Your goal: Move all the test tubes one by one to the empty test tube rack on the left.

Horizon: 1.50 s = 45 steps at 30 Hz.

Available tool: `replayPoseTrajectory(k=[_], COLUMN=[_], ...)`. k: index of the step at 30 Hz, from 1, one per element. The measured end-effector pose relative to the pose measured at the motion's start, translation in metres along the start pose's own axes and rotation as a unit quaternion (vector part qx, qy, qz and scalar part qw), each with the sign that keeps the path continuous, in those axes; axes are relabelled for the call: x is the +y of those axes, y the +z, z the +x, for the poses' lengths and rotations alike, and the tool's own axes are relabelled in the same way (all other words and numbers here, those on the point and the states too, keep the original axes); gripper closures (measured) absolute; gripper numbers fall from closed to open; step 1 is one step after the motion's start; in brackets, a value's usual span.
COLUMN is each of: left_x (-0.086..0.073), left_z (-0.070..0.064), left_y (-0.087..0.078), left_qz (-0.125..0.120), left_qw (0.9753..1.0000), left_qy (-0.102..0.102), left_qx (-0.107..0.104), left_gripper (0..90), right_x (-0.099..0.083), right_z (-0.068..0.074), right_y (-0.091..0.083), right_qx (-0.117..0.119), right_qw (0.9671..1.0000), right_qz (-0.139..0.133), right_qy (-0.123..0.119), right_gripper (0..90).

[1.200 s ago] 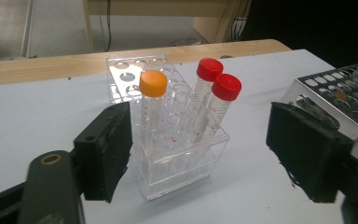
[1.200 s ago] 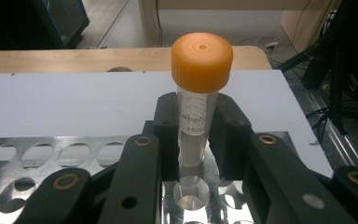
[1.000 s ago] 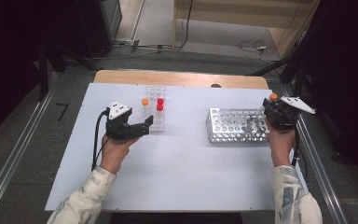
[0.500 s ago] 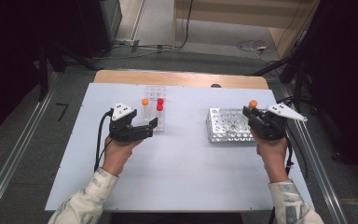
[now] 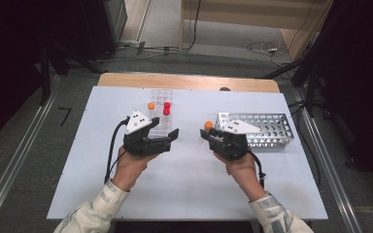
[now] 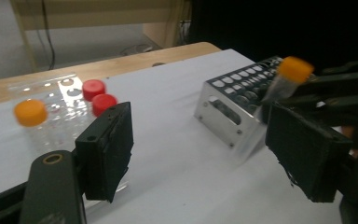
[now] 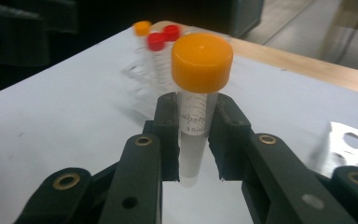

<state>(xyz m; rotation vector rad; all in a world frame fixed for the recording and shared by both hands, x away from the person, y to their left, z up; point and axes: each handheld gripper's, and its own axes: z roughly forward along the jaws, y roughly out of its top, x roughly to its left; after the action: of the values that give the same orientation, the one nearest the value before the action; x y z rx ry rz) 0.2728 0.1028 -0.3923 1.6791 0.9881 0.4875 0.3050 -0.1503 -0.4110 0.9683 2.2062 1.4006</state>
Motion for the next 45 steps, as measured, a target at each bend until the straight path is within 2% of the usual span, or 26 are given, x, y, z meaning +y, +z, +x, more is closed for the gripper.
replayPoseTrajectory(k=[4,8,13,16,18,20,25,28,30,32,34,38,45], left_x=[-0.001,-0.005,-0.011,-0.013,-0.015,-0.015,-0.015,-0.014,-0.012,-0.01,-0.007,0.0,0.012], left_z=[-0.009,-0.011,-0.008,-0.007,-0.006,-0.007,-0.006,-0.004,0.0,0.005,0.01,0.02,0.038], left_y=[0.003,0.007,0.013,0.015,0.016,0.016,0.016,0.014,0.013,0.01,0.006,0.0,-0.007], left_qz=[0.006,0.018,0.029,0.035,0.037,0.037,0.036,0.033,0.029,0.022,0.016,0.0,-0.015], left_qw=[0.9997,0.999,0.9987,0.9986,0.9986,0.9986,0.9986,0.9988,0.9992,0.9995,0.9998,1.0,0.9992], left_qy=[0.011,0.018,0.018,0.019,0.021,0.023,0.025,0.023,0.017,0.009,0.003,-0.008,-0.024], left_qx=[-0.022,-0.035,-0.039,-0.033,-0.031,-0.03,-0.028,-0.026,-0.023,-0.019,-0.012,0.002,0.028], left_gripper=[30.0,39.7,51.5,56.3,63.5,68.8,69.9,69.9,69.9,69.9,69.9,69.9,69.9], right_x=[-0.002,-0.005,-0.006,-0.007,-0.007,-0.007,-0.007,-0.008,-0.008,-0.009,-0.011,-0.017,-0.03], right_z=[0.02,0.034,0.046,0.049,0.049,0.049,0.049,0.047,0.045,0.041,0.036,0.024,-0.001], right_y=[0.019,0.033,0.042,0.044,0.043,0.044,0.044,0.042,0.041,0.038,0.033,0.02,-0.007], right_qx=[0.02,0.033,0.046,0.049,0.05,0.05,0.048,0.049,0.05,0.05,0.048,0.039,0.018], right_qw=[0.9996,0.9988,0.9979,0.9977,0.9976,0.9975,0.9977,0.9975,0.9971,0.9968,0.997,0.9972,0.9981], right_qz=[0.012,0.024,0.031,0.031,0.031,0.032,0.031,0.033,0.038,0.044,0.046,0.052,0.057], right_qy=[-0.019,-0.026,-0.034,-0.036,-0.037,-0.038,-0.036,-0.038,-0.042,-0.043,-0.04,-0.039,-0.019], right_gripper=[71.5,71.5,71.5,71.5,71.5,71.5,70.9,62.4,51.9,46.5,40.1,34.2,31.7])
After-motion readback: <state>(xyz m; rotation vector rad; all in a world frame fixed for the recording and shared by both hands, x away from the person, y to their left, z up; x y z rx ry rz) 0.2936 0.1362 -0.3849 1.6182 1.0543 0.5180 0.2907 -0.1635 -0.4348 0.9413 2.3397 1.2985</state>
